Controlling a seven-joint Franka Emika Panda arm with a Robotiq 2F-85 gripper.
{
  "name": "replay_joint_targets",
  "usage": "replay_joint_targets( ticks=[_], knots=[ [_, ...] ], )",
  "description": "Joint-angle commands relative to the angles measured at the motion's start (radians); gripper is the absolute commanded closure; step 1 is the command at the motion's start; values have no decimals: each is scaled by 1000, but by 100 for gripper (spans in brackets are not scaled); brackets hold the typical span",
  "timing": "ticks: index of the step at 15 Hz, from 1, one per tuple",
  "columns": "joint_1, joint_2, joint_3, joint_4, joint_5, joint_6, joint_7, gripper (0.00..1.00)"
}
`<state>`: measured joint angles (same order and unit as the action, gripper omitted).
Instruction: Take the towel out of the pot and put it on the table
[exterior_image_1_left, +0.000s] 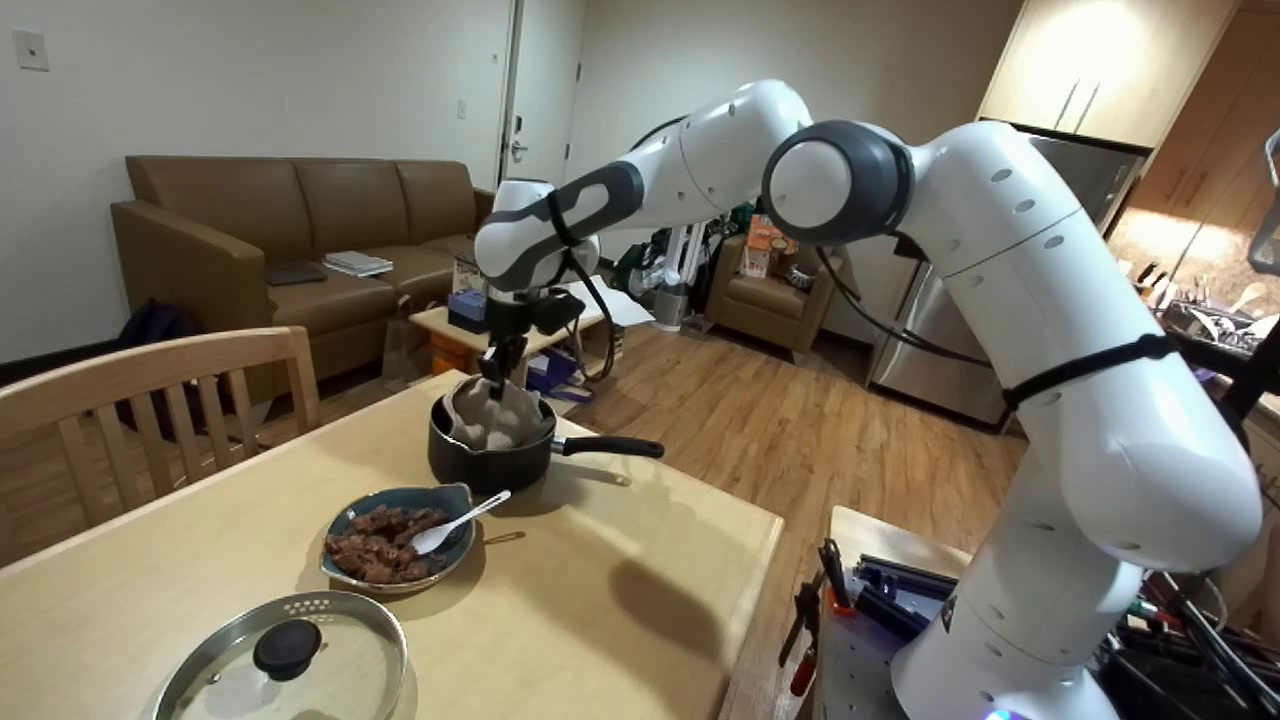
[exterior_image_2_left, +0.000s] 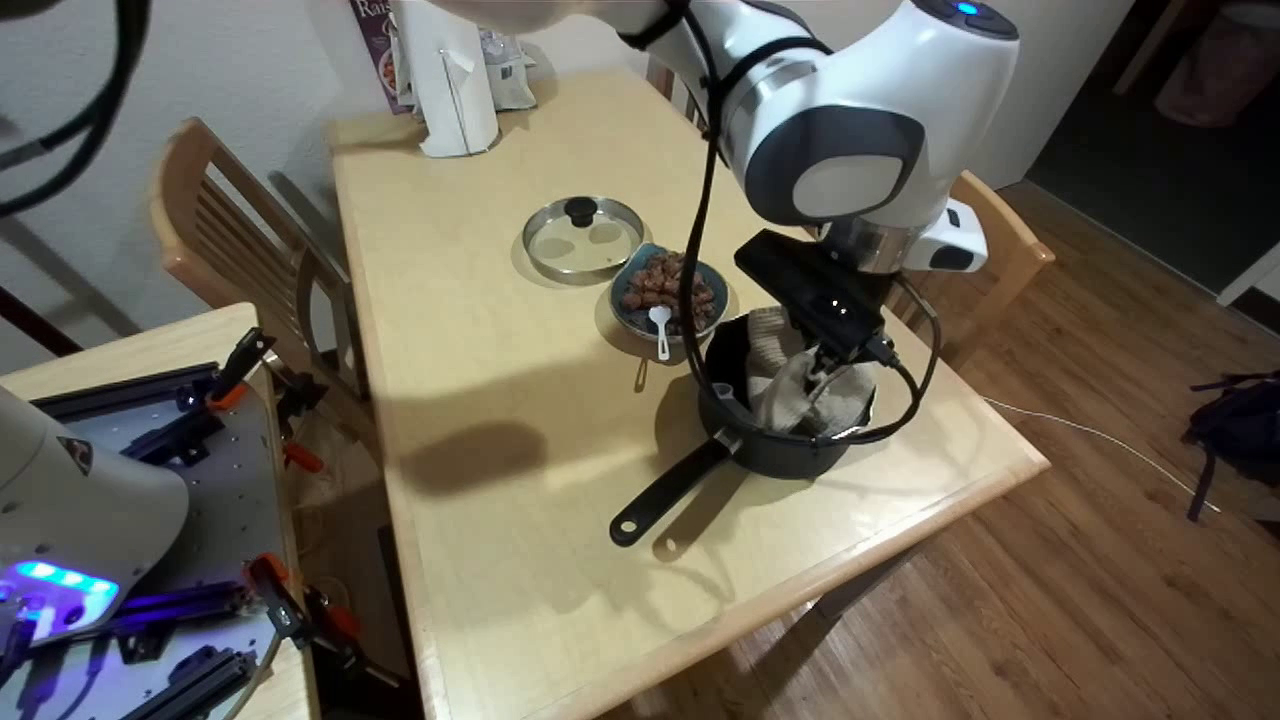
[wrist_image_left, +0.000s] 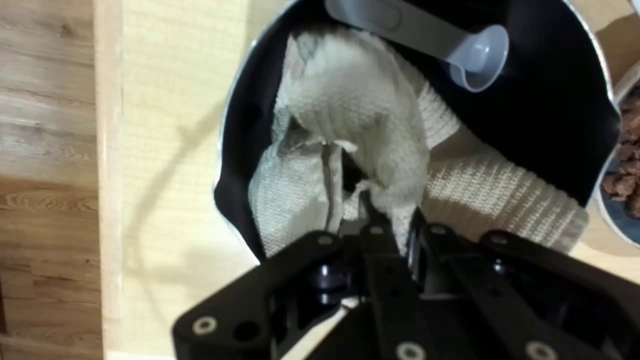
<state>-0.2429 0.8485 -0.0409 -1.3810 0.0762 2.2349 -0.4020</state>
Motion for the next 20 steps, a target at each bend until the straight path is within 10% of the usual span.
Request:
replay_joint_targets(
  ticks=[1, 20],
  knots=[
    [12, -101, 18, -70, -25, 17, 13, 97],
    [134, -822, -4, -730, -148, 6, 73, 98]
  ],
)
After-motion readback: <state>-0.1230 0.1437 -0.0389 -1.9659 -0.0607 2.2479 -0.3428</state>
